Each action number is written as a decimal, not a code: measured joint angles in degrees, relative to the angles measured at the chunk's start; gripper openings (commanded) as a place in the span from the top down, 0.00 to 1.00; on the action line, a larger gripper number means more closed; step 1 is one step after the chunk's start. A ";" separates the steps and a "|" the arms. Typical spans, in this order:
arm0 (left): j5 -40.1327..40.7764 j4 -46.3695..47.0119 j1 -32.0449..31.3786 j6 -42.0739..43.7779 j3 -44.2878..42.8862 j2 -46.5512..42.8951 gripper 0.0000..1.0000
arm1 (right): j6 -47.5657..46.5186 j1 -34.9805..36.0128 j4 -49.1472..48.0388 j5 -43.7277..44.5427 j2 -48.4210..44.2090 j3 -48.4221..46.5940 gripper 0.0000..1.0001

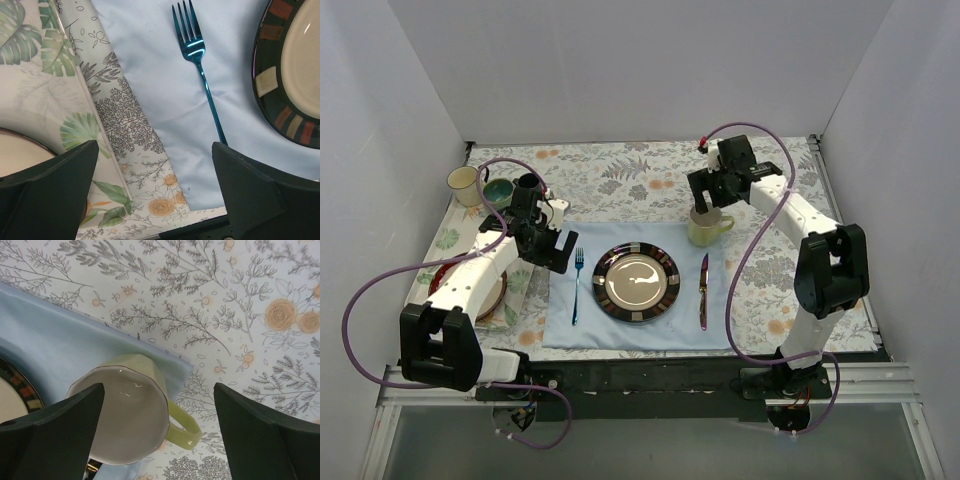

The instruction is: Set the dinner table for one person

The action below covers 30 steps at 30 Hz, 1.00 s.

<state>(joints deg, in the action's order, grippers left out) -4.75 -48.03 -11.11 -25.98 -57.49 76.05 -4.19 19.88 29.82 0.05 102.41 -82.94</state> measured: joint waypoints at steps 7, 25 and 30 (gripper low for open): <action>1.86 0.68 0.00 -0.70 0.00 -1.81 0.02 | -0.42 0.00 -1.97 4.55 -6.08 -3.15 0.02; 27.26 24.98 6.45 -13.60 4.66 -4.09 0.02 | 12.94 -13.11 -18.40 34.38 -47.32 44.04 0.01; 28.68 32.13 7.63 -13.22 16.06 -16.44 0.02 | 18.03 -13.11 -24.00 37.59 -57.66 50.12 0.01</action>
<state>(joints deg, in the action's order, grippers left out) 23.92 -15.90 -3.49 -39.20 -41.43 59.61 13.85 6.76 5.82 37.65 44.75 -32.82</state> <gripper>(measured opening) 0.982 0.985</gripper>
